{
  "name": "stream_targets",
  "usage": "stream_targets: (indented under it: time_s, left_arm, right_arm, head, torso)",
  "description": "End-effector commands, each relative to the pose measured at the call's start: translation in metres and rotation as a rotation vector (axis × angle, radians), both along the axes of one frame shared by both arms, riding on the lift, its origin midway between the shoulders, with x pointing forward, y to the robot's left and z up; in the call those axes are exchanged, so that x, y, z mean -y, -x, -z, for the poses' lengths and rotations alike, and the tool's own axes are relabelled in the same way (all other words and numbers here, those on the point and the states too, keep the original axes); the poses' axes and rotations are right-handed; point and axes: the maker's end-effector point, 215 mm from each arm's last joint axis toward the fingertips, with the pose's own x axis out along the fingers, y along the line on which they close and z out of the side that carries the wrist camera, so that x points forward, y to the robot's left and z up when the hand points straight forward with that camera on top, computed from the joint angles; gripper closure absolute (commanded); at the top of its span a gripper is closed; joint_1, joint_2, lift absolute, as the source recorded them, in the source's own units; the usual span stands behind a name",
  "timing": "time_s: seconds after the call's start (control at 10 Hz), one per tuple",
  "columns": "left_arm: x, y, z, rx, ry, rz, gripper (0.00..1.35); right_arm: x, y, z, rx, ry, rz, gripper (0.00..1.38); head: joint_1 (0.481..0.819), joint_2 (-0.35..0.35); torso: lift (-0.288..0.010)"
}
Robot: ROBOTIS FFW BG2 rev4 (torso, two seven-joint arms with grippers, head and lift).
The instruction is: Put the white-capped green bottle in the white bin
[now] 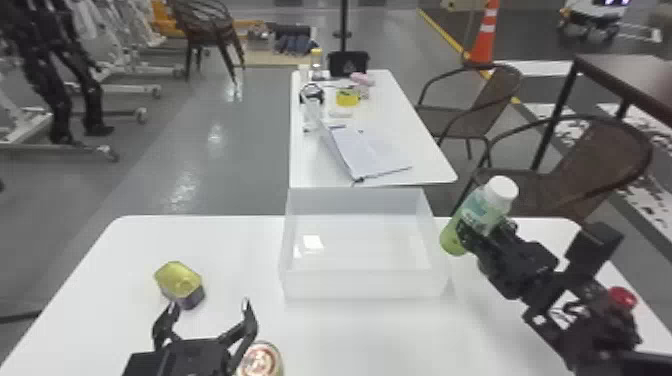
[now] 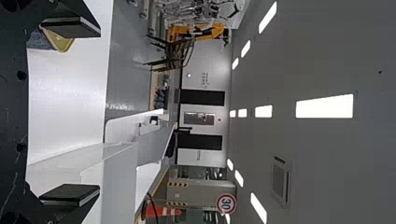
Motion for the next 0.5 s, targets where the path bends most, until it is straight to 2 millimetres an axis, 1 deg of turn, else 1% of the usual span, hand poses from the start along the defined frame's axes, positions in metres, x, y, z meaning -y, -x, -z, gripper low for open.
stream_targets:
  time_s: [0.0, 0.1, 0.2, 0.4]
  left_arm:
    - [0.000, -0.001, 0.000, -0.001, 0.004, -0.001, 0.13]
    - [0.000, -0.001, 0.000, -0.001, 0.004, -0.001, 0.13]
    - [0.001, -0.001, 0.001, -0.003, 0.004, 0.001, 0.13]
    - [0.002, -0.001, 0.001, -0.003, 0.006, 0.002, 0.13]
  right_arm:
    - [-0.002, -0.012, 0.001, 0.000, -0.010, -0.020, 0.88]
    - [-0.006, -0.018, 0.008, -0.016, -0.023, -0.050, 0.88]
    - [-0.014, -0.023, 0.014, -0.027, -0.034, -0.083, 0.88]
    - [-0.036, -0.032, 0.022, -0.045, -0.022, -0.149, 0.88]
  head:
    - [0.549, 0.000]
    - [0.549, 0.000]
    - [0.549, 0.000]
    - [0.549, 0.000]
  torso:
    - [-0.100]
    - [-0.100]
    - [-0.100]
    - [-0.100]
